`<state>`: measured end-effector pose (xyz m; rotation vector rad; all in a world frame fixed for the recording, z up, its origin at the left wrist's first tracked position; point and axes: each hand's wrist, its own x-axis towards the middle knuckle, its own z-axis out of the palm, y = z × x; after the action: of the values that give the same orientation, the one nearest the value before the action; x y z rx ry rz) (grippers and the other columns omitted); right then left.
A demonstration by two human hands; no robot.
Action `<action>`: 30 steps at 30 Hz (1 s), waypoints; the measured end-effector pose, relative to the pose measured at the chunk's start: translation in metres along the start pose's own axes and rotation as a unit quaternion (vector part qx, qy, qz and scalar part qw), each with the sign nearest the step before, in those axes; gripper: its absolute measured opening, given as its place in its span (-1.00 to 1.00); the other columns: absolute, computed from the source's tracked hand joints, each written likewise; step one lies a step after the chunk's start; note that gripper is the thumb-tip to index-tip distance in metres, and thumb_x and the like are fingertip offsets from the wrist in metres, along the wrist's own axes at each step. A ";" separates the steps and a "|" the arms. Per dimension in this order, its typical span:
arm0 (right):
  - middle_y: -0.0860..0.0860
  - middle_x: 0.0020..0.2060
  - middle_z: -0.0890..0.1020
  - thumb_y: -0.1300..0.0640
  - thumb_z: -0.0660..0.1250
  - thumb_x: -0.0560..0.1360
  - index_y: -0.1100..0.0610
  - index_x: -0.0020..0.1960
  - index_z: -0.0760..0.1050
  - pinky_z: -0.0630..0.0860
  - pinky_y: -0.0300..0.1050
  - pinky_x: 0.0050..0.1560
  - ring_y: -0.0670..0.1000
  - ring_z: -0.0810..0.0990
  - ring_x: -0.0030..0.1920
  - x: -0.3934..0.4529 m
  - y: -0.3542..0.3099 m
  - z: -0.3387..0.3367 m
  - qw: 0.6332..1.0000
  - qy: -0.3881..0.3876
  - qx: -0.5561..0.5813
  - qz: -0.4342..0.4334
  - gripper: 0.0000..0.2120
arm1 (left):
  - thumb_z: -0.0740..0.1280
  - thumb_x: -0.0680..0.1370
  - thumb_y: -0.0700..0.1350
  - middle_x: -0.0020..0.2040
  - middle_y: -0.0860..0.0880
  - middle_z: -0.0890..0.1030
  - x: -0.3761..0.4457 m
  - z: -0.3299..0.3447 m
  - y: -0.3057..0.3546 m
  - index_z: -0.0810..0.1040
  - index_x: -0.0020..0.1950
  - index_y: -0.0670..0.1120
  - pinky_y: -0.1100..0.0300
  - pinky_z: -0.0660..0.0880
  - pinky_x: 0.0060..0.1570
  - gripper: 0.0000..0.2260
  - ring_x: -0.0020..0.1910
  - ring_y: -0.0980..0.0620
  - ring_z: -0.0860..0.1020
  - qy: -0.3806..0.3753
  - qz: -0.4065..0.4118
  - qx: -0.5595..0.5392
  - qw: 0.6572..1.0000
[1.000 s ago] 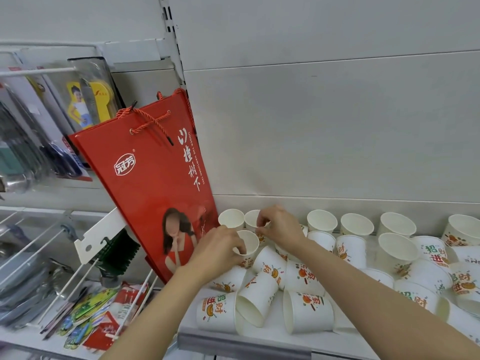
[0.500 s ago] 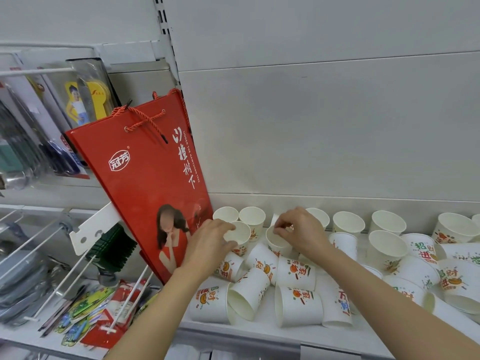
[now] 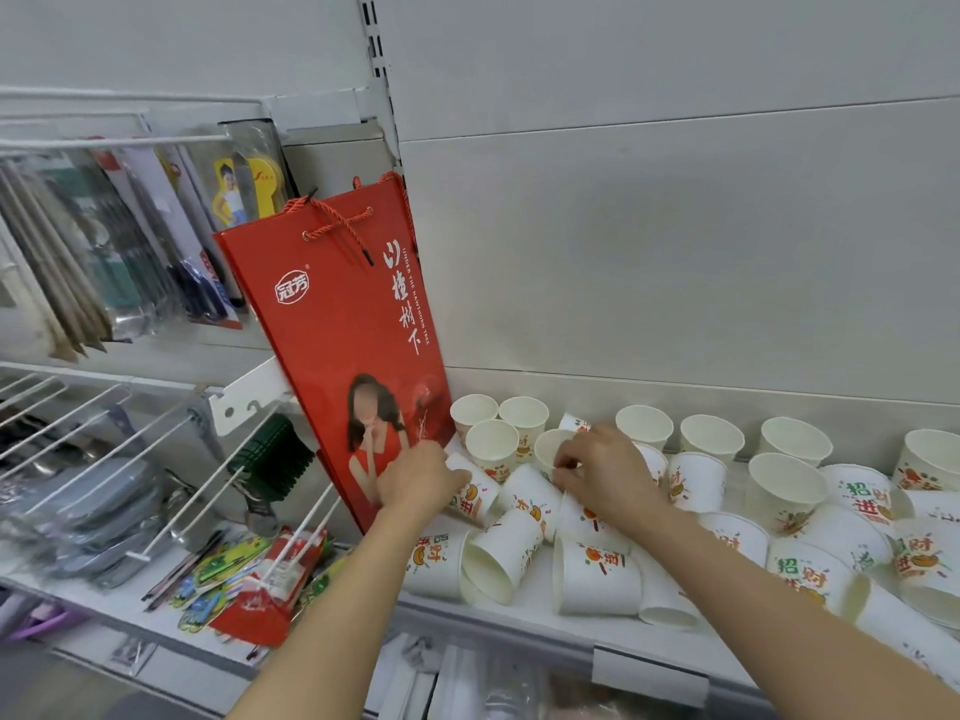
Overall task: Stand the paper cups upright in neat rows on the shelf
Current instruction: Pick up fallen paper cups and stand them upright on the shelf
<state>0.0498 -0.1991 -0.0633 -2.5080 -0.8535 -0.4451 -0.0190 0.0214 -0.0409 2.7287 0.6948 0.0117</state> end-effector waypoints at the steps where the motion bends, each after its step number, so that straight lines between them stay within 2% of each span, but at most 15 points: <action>1: -0.06 -0.36 0.62 0.15 0.48 0.32 0.08 -0.29 0.61 0.33 -0.14 -0.18 0.03 0.49 -0.20 0.000 -0.001 0.000 1.000 0.007 -0.002 -0.005 -0.94 | 0.39 0.45 0.11 -0.17 0.02 0.63 -0.002 -0.003 0.001 0.60 -0.11 0.01 0.17 0.37 -0.32 -0.82 -0.14 -0.02 0.60 0.009 -0.002 -0.014 1.000; 5: -0.06 -0.42 0.59 0.21 0.53 0.24 0.09 -0.34 0.57 0.36 -0.16 -0.25 0.05 0.48 -0.29 0.002 -0.001 0.003 0.999 0.036 -0.028 -0.022 -0.86 | 0.39 0.48 0.01 -0.18 0.08 0.64 -0.010 -0.011 0.000 0.61 -0.10 0.05 0.17 0.41 -0.31 -0.94 -0.16 0.05 0.58 0.069 0.028 -0.030 0.997; 7: -0.06 -0.43 0.57 0.24 0.54 0.23 0.10 -0.35 0.57 0.40 -0.12 -0.29 0.06 0.47 -0.31 0.003 0.000 0.005 0.998 0.043 -0.037 -0.035 -0.85 | 0.37 0.49 -0.02 -0.20 0.07 0.64 -0.014 -0.009 -0.003 0.60 -0.10 0.04 0.15 0.46 -0.30 -0.95 -0.19 0.04 0.59 0.093 0.063 -0.001 0.994; 10: -0.05 -0.42 0.57 0.24 0.55 0.23 0.11 -0.33 0.57 0.44 -0.08 -0.31 0.08 0.48 -0.29 0.001 -0.001 0.008 0.996 0.048 -0.041 -0.059 -0.84 | 0.36 0.51 -0.02 -0.18 0.05 0.64 -0.018 -0.002 -0.005 0.60 -0.09 0.05 0.17 0.40 -0.32 -0.95 -0.17 0.00 0.59 0.100 0.109 0.062 0.987; 13: -0.03 -0.41 0.58 0.23 0.56 0.22 0.12 -0.33 0.57 0.44 -0.08 -0.30 0.09 0.49 -0.29 -0.001 -0.003 0.010 0.997 0.037 -0.046 -0.052 -0.84 | 0.37 0.49 -0.04 -0.14 0.02 0.64 -0.021 0.003 -0.006 0.62 -0.09 0.01 0.15 0.46 -0.24 -0.93 -0.13 -0.04 0.58 0.122 0.160 0.115 0.973; 15: -0.03 -0.41 0.59 0.22 0.56 0.21 0.12 -0.33 0.58 0.45 -0.08 -0.28 0.10 0.50 -0.28 -0.003 -0.003 0.011 0.998 0.033 -0.040 -0.040 -0.84 | 0.39 0.48 -0.03 -0.06 0.04 0.64 -0.020 0.007 -0.009 0.64 -0.03 0.02 0.11 0.51 -0.14 -0.89 -0.02 -0.02 0.58 0.101 0.189 0.089 0.973; 18: -0.02 -0.32 0.63 0.18 0.55 0.26 0.11 -0.23 0.63 0.44 -0.08 -0.20 0.11 0.53 -0.21 -0.004 -0.002 0.007 0.999 0.038 -0.017 -0.031 -0.86 | 0.46 0.44 0.07 0.21 0.17 0.57 -0.025 0.004 -0.017 0.59 0.20 0.11 0.08 0.48 0.15 -0.67 0.22 0.12 0.48 0.059 0.222 -0.048 0.972; 21: -0.02 -0.26 0.64 0.15 0.54 0.29 0.10 -0.13 0.64 0.43 -0.09 -0.20 0.08 0.53 -0.19 -0.003 -0.006 0.000 0.997 0.061 0.016 -0.033 -0.82 | 0.51 0.36 0.17 0.21 0.25 0.55 -0.040 -0.010 -0.028 0.57 0.22 0.16 0.19 0.40 0.24 -0.55 0.23 0.23 0.45 0.051 0.256 -0.155 0.953; 24: -0.06 -0.19 0.65 0.12 0.52 0.32 0.07 -0.08 0.63 0.46 -0.09 -0.17 0.07 0.52 -0.15 -0.003 -0.016 -0.001 0.995 0.038 0.029 -0.086 -0.81 | 0.55 0.29 0.21 0.17 0.30 0.53 -0.056 -0.019 -0.046 0.56 0.19 0.18 0.23 0.38 0.25 -0.50 0.20 0.27 0.44 -0.038 0.310 -0.119 0.943; 27: -0.10 -0.11 0.64 0.08 0.47 0.32 0.03 -0.02 0.63 0.44 -0.09 -0.06 0.07 0.48 -0.07 0.001 -0.029 0.003 0.991 -0.023 0.009 -0.128 -0.77 | 0.55 0.29 0.18 0.27 0.30 0.46 -0.061 -0.015 -0.058 0.51 0.27 0.20 0.48 0.21 0.20 -0.43 0.25 0.28 0.37 -0.059 0.362 -0.033 0.930; 28: -0.09 -0.11 0.64 0.05 0.44 0.32 0.03 -0.01 0.62 0.46 -0.05 -0.05 0.08 0.48 -0.07 0.003 -0.033 0.005 0.990 -0.047 -0.009 -0.134 -0.76 | 0.54 0.30 0.17 0.31 0.28 0.44 -0.061 -0.012 -0.061 0.48 0.30 0.20 0.49 0.18 0.21 -0.41 0.28 0.27 0.35 -0.058 0.373 -0.011 0.926; 30: -0.05 -0.14 0.63 0.02 0.41 0.31 0.05 -0.01 0.61 0.47 0.05 -0.05 0.12 0.45 -0.08 0.005 -0.039 0.011 0.987 -0.088 -0.048 -0.129 -0.73 | 0.52 0.32 0.15 0.39 0.23 0.39 -0.061 -0.006 -0.063 0.41 0.36 0.20 0.34 0.22 0.31 -0.36 0.35 0.19 0.33 -0.058 0.386 0.018 0.920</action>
<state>0.0309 -0.1632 -0.0585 -2.5626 -1.2620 -0.3580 -0.1024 0.0468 -0.0501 2.8165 -0.4450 0.0186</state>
